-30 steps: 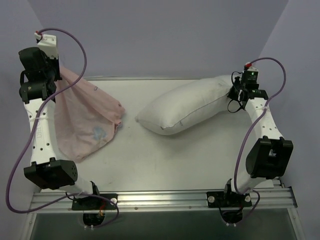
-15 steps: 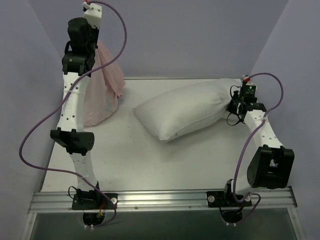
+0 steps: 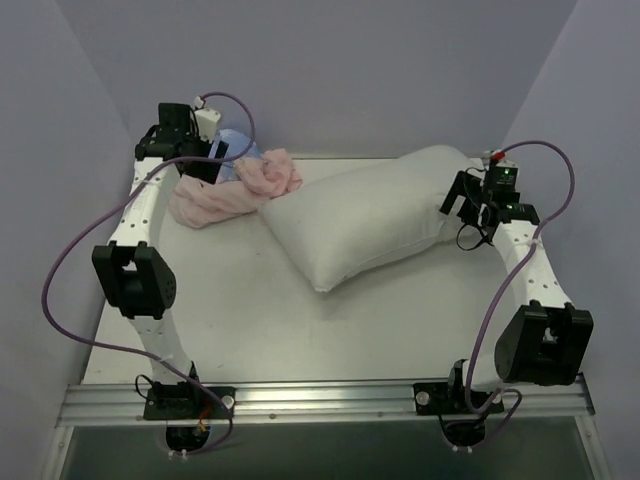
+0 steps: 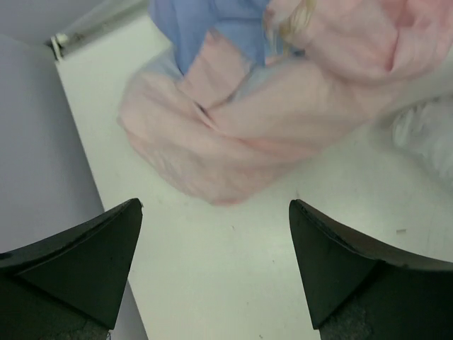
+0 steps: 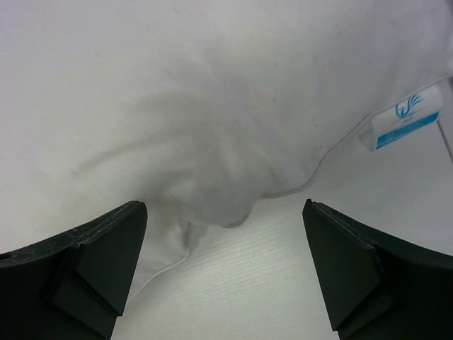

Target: Remove the pillowcase from the pillow

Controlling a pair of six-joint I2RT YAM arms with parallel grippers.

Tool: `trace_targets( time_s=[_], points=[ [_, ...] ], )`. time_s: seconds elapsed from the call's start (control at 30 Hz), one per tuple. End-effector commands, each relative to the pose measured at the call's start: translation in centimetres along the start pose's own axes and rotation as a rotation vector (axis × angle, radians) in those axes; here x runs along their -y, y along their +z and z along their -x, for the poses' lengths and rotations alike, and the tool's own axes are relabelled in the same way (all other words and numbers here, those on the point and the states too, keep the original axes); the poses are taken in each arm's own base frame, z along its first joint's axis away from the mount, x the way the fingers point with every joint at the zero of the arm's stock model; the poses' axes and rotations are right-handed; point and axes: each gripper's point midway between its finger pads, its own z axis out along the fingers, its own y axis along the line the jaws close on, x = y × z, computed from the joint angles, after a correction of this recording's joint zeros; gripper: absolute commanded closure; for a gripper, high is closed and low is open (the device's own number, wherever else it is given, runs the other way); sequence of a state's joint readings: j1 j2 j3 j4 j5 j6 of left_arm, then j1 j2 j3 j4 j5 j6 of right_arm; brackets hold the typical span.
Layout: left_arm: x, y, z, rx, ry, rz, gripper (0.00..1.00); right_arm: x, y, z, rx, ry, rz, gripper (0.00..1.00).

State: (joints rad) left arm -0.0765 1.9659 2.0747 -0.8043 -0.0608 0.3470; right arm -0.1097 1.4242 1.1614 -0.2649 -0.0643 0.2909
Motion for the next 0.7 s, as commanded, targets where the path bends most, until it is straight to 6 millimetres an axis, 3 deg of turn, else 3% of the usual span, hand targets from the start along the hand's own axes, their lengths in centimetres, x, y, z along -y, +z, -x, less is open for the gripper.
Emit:
trace_targets(
  time_s=[0.0, 0.03, 0.07, 0.1, 0.13, 0.17, 0.2, 0.23, 0.27, 0.3, 0.33, 0.37, 0.5, 0.67],
  points=[
    [0.2, -8.0, -1.2, 0.09, -0.078, -0.076, 0.06, -0.7, -3.8, 3.3, 0.132, 0.02, 0.013, 0.0],
    [0.1, -8.9, -2.2, 0.092, -0.083, -0.071, 0.06, -0.8, -4.0, 3.2, 0.131, 0.021, 0.015, 0.0],
    [0.0, -11.7, -2.2, 0.138, -0.081, -0.06, 0.06, -0.8, -4.5, 3.1, 0.136, 0.024, 0.02, 0.0],
    [1.2, -11.1, -5.3, 0.076, -0.079, -0.09, 0.06, -0.9, -4.8, 3.0, 0.136, 0.023, 0.025, 0.0],
    [0.2, -11.7, -7.2, 0.052, -0.089, -0.07, 0.06, -0.8, -4.9, 2.7, 0.129, 0.023, 0.024, 0.0],
    [0.1, -13.7, -8.1, 0.066, -0.086, -0.047, 0.06, -0.9, -5.4, 2.4, 0.13, 0.027, 0.028, 0.0],
    [0.3, -13.9, -9.7, 0.042, -0.087, -0.04, 0.06, -0.8, -5.6, 2.1, 0.128, 0.03, 0.029, 0.0],
    [1.4, -13.2, -13.5, -0.038, -0.087, -0.056, 0.06, -0.8, -5.8, 1.7, 0.12, 0.033, 0.03, 0.0],
    [1.1, -14.6, -14.9, -0.043, -0.089, -0.021, 0.06, -0.8, -6.1, 1.2, 0.116, 0.042, 0.029, 0.0],
    [1.5, -14.8, -16.6, -0.073, -0.086, -0.013, 0.06, -0.8, -6.2, 0.8, 0.107, 0.048, 0.027, 0.0],
    [2.6, -14.4, -19.9, -0.143, -0.081, -0.025, 0.06, -0.6, -6.5, 0.3, 0.099, 0.051, 0.024, 0.0],
    [2.8, -15.4, -20.9, -0.133, -0.078, -0.001, 0.06, -0.6, -6.6, -0.1, 0.09, 0.054, 0.025, 0.0],
    [4.3, -16.1, -26.4, -0.19, -0.065, 0.035, 0.06, -0.9, -6.8, -2.0, 0.056, 0.043, 0.055, 0.0],
    [4.1, -16.8, -29.2, -0.206, -0.055, 0.123, 0.06, -2.5, -8.1, -2.2, 0.093, 0.015, 0.167, 0.0]
  ],
)
